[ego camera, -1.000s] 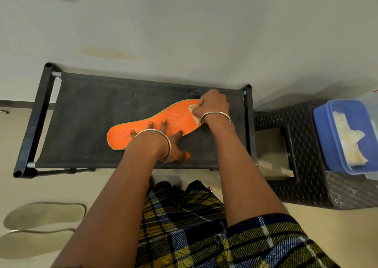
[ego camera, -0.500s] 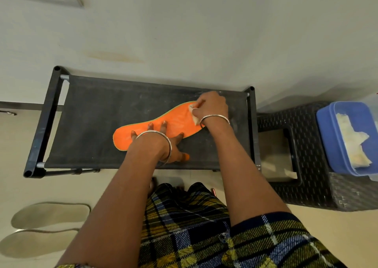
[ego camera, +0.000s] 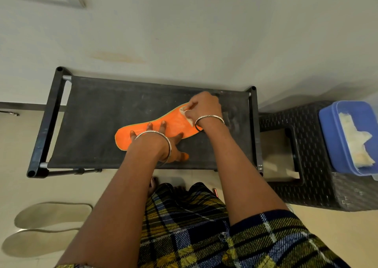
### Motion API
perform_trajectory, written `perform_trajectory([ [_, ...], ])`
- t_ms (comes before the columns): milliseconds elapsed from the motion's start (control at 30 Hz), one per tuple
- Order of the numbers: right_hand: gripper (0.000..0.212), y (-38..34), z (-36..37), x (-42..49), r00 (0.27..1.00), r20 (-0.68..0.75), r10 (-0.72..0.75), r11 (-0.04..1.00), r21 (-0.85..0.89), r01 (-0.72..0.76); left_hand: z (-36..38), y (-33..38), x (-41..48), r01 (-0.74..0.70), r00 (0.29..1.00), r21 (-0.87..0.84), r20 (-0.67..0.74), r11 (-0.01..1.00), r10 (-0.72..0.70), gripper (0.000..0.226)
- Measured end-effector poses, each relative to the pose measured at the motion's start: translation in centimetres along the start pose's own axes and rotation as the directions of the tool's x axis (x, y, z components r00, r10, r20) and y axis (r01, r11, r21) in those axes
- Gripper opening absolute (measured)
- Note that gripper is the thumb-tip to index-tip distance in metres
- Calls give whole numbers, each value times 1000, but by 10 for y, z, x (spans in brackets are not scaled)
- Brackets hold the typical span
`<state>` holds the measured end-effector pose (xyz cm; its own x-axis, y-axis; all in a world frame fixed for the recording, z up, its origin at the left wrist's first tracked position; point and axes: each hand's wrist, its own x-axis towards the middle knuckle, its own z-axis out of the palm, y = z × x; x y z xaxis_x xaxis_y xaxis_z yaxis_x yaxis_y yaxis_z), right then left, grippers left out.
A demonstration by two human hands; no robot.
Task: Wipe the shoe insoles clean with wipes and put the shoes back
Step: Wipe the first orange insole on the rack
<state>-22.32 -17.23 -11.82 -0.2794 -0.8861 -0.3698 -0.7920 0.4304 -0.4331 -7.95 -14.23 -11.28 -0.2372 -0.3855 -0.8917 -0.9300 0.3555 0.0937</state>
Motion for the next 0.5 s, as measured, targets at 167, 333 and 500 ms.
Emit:
perform_trajectory([
  [167,9,1,1,1,999,-13,44,999,16,-43,1,-1,1,2,1000,1,-1,1000,-2,80],
  [333,11,9,-5,2,973,-174,154,987,64,-145,2,-2,3,1,1000,9,-3,1000,-1,80],
  [500,9,-11,5,-6,993,100,-64,998,-9,65,0,1,-2,1,1000,14,-1,1000,-1,80],
])
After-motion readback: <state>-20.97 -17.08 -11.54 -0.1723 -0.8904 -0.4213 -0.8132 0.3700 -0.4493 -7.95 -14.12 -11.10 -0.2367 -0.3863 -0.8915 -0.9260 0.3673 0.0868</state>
